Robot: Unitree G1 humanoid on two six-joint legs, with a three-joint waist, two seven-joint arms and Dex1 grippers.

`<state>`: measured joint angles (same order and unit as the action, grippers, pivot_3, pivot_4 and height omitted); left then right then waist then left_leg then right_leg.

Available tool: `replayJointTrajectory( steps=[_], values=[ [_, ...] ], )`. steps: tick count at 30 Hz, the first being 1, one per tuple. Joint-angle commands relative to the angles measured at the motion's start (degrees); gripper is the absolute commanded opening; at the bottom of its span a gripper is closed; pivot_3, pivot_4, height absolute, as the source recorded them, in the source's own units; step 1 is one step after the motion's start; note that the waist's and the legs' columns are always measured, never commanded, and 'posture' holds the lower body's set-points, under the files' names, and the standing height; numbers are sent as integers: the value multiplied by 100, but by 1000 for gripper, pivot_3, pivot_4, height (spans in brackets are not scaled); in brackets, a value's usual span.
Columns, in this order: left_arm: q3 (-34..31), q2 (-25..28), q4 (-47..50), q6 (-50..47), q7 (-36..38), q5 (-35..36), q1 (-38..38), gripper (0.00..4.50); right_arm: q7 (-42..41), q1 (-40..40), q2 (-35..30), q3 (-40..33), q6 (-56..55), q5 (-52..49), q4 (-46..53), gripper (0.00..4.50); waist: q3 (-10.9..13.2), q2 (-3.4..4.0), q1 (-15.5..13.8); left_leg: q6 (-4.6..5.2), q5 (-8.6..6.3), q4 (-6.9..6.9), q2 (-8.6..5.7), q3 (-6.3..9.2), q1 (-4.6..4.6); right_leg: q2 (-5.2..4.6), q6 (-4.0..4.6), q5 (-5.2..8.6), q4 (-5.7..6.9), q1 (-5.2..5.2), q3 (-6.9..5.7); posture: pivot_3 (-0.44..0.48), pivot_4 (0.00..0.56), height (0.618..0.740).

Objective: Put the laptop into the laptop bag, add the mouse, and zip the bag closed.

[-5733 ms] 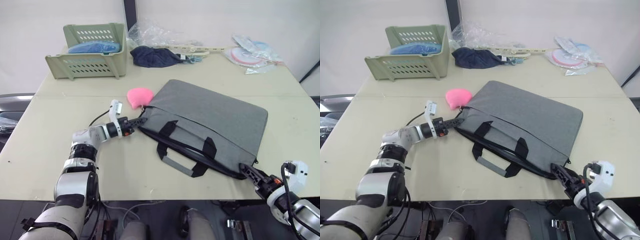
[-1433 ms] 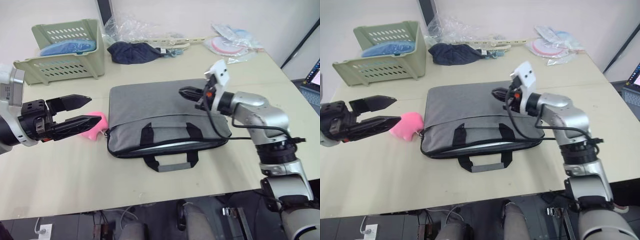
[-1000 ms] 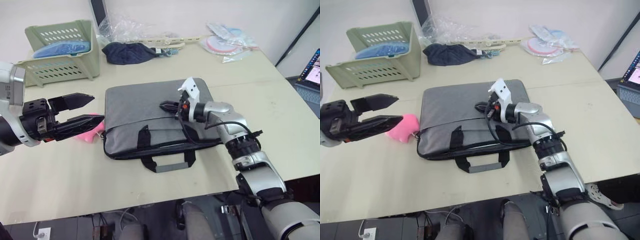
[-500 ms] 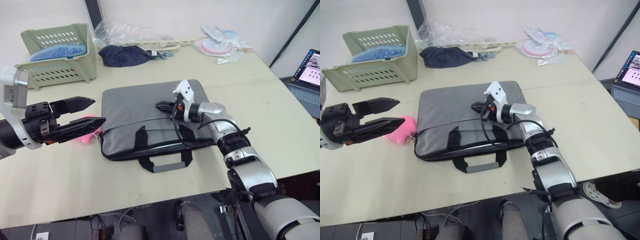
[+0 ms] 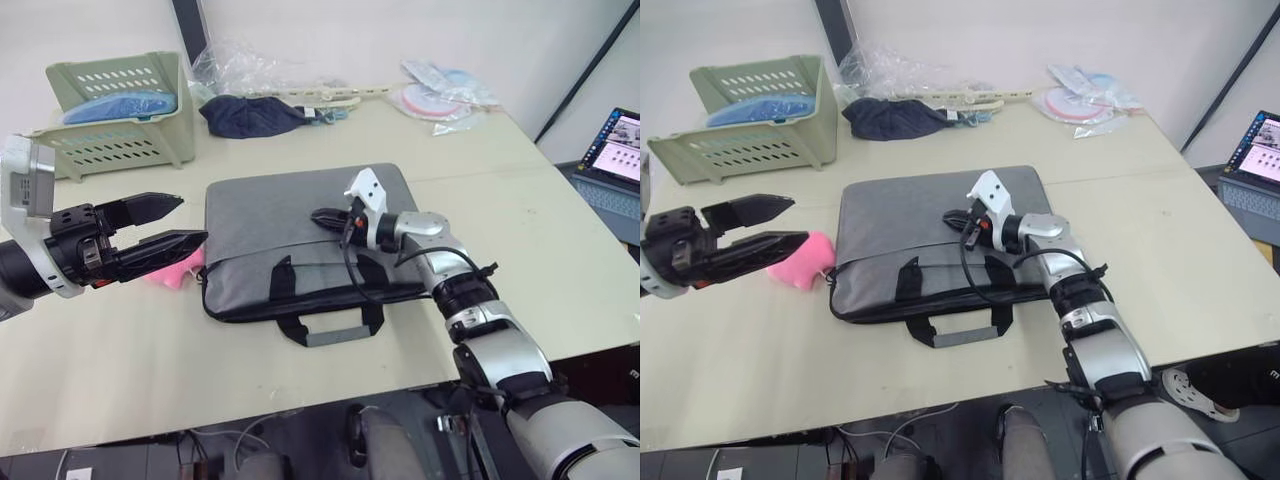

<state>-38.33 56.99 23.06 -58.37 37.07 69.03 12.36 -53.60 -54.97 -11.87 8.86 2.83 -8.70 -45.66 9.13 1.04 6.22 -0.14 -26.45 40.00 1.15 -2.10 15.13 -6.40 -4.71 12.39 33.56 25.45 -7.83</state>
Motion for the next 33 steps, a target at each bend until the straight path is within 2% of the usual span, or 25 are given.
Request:
replayJointTrajectory(
  steps=[1, 7, 11, 19, 26, 33],
  values=[
    [-209, -90, -456, 496, -85, -596, -120, 4500, 29, 482, 88, 248, 320, 352, -478, 93, 0, 0, 1, -1, 0, -1, 0, 0, 0, 1, 0, 0, 0, 0, 0, 0, 150, 740],
    [-80, -330, -2575, 1984, -39, -2047, 61, 4500, 39, 449, 84, 160, 422, 293, -388, 93, -1, 5, 9, -6, 1, -3, 2, -24, 1, 11, 4, 3, 2, 0, -9, 0, 150, 740],
    [195, -602, -3645, 2727, 246, -2578, 310, 4500, 39, 514, 76, 147, 511, 273, -224, 93, -2, 2, 8, -8, 2, -3, 6, -28, 2, 13, 3, 3, 5, 0, -23, 0, 150, 740],
    [646, -1099, -5237, 3484, 766, -3077, 1084, 4500, 73, 684, 39, 124, 701, 263, 147, 93, -21, -30, -3, -9, 3, 0, 17, -19, 4, 7, 3, 3, 5, -1, -67, 0, 150, 740],
    [951, -1213, -5568, 3331, 1102, -3223, 1371, 4500, 105, 770, -18, 104, 802, 269, 318, 93, -30, -45, -5, -9, 2, 0, 28, -19, 4, -5, 3, 3, 8, -1, -129, 0, 150, 740],
    [1265, -1267, -5182, 2848, 1398, -3226, 1139, 4500, 140, 832, -26, 113, 883, 265, 458, 93, -33, -49, -12, -9, 3, 0, 29, -17, 4, -6, 3, 3, 8, -1, -131, 0, 150, 740]
  ],
)
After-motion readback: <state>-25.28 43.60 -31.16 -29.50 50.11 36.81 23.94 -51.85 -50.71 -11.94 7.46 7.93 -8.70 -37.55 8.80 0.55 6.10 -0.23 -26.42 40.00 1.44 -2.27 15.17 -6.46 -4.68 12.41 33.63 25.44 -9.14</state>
